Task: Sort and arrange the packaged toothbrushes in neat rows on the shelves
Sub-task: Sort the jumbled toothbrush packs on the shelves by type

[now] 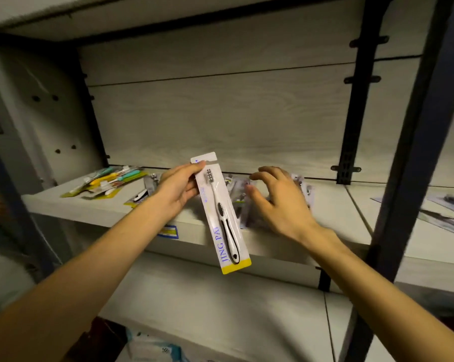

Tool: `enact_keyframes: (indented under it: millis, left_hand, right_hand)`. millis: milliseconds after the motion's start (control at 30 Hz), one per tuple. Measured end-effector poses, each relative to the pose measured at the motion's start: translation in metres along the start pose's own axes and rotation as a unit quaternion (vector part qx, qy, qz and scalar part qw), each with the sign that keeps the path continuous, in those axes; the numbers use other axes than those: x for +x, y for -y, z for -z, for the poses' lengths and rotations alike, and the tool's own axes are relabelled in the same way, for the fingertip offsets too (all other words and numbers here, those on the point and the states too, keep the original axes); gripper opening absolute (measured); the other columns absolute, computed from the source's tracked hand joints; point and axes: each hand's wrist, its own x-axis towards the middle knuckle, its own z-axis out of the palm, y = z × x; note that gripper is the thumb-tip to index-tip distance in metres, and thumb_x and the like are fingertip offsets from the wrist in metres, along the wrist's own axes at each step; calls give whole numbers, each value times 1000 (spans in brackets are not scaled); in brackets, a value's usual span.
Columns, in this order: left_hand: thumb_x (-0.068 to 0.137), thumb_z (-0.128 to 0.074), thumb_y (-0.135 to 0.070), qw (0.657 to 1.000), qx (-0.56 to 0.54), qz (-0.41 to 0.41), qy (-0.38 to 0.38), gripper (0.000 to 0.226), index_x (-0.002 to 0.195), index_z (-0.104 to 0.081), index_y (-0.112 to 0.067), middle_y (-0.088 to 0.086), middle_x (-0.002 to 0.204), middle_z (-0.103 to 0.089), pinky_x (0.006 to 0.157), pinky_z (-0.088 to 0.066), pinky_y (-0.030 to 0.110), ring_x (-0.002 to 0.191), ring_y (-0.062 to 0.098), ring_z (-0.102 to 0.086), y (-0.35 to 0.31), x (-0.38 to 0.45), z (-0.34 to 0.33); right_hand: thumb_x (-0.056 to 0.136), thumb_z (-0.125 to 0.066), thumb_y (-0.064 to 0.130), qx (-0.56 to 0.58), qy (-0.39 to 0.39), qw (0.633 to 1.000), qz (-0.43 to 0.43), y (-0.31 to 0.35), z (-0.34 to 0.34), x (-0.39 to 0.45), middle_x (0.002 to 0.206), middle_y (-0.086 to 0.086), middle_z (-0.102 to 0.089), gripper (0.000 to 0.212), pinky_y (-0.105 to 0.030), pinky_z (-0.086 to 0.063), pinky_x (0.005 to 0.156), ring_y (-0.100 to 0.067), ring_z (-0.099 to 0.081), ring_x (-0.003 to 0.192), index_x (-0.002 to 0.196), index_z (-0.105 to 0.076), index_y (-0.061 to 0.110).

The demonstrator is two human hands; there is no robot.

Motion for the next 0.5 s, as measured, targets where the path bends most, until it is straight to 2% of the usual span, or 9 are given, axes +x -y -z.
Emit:
enact_keyframes:
  millis: [133,267,400,467,500]
  left_hand:
    - [90,-71,-12,1000,-20,-3,1,14,103,-69,-9,9,95,-78,73,-62,29,83,15,-76,-16,19,43]
    - [91,-70,-14,999,5,-14,-36,23,112,-64,-8,8,97,-75,63,-60,22,75,10,-74,-41,47,93]
    - [93,-69,-12,997,34,19,-65,5,92,-64,-11,2,81,-73,54,-58,19,57,5,-70,-57,82,142]
    - [92,-69,-11,996,36,31,-70,7,90,-63,-11,2,80,-71,59,-59,21,62,8,-70,-60,105,156]
    - [93,-69,-10,997,32,39,-66,6,93,-62,-11,4,86,-70,68,-60,23,68,10,-68,-61,115,159]
  right_hand:
    - [99,-54,37,35,33,999,10,22,-33,29,125,-4,-63,31,-43,-42,101,-27,-53,120,119,-68,17]
    - [97,-54,40,21,46,999,14,54,-75,63,130,-3,-61,33,-41,-42,102,-26,-52,122,121,-66,20]
    - [97,-53,44,-11,86,996,-2,88,-115,97,134,-5,-60,38,-41,-42,104,-27,-51,125,124,-64,20]
    - [96,-53,44,3,100,995,-25,98,-130,111,133,-6,-61,38,-42,-44,102,-27,-54,122,124,-65,21]
    - [96,-52,45,15,104,994,-41,101,-136,117,131,-6,-62,38,-42,-46,100,-27,-56,119,123,-66,21]
